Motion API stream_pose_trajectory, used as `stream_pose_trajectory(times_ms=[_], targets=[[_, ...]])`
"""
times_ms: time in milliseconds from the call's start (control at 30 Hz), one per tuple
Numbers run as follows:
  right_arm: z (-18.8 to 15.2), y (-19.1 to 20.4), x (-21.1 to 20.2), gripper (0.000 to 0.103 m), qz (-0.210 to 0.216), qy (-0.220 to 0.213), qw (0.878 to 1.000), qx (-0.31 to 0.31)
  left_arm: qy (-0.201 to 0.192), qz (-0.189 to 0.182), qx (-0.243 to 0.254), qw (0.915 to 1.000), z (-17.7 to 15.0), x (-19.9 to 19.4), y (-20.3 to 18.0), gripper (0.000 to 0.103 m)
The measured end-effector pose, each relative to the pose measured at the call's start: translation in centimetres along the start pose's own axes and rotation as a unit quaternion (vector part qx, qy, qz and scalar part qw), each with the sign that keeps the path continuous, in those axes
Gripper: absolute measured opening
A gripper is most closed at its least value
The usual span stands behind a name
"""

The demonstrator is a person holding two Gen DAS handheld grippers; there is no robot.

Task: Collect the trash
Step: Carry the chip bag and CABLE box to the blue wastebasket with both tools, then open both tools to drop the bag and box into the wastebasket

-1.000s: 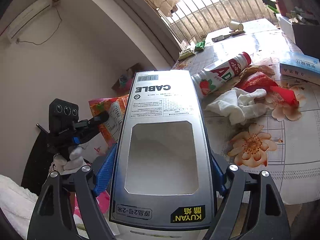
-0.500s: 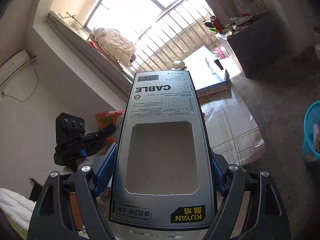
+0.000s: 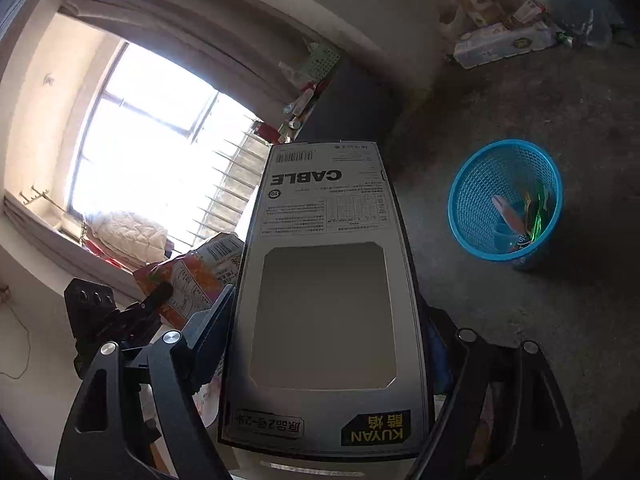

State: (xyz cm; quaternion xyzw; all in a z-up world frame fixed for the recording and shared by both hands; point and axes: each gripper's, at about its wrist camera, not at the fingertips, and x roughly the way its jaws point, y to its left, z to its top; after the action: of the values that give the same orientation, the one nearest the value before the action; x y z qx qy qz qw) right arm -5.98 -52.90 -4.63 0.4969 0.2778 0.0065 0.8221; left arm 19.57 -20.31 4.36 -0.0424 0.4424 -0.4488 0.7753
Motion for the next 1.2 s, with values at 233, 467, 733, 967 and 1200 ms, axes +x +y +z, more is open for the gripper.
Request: stream_pose_trajectory(times_ms=[233, 467, 733, 967, 1200], targets=[[0.9, -6.8, 0.0, 0.078, -0.036, -0.024, 0.996, 0.078, 0.068, 0.040, 0.033, 0.9963, 3.1, 12.5, -4.1, 0.004], [1.4, -11.2, 1.5, 0.078, -0.064, -0.019, 0.990, 0.124, 0.123, 0.104, 0.042, 0.9860, 5.5, 25.1, -5.0, 0.004], [1.2, -13.5, 2.6, 0.078, -0.087, -0.006, 0.985, 0.148, 0.118, 0.141, 0.006, 0.9829, 7.0, 36.1, -3.1, 0.020], [2.2, -14.8, 3.8, 0.078, -0.105, 0.004, 0.983, 0.150, 0.153, 0.154, -0.032, 0.9757, 5.6, 40.1, -0.9, 0.035], [6.2, -15.1, 8.8, 0.078, -0.109, 0.021, 0.986, 0.127, 0.145, 0.142, -0.053, 0.9778, 5.8, 36.6, -0.1, 0.036]])
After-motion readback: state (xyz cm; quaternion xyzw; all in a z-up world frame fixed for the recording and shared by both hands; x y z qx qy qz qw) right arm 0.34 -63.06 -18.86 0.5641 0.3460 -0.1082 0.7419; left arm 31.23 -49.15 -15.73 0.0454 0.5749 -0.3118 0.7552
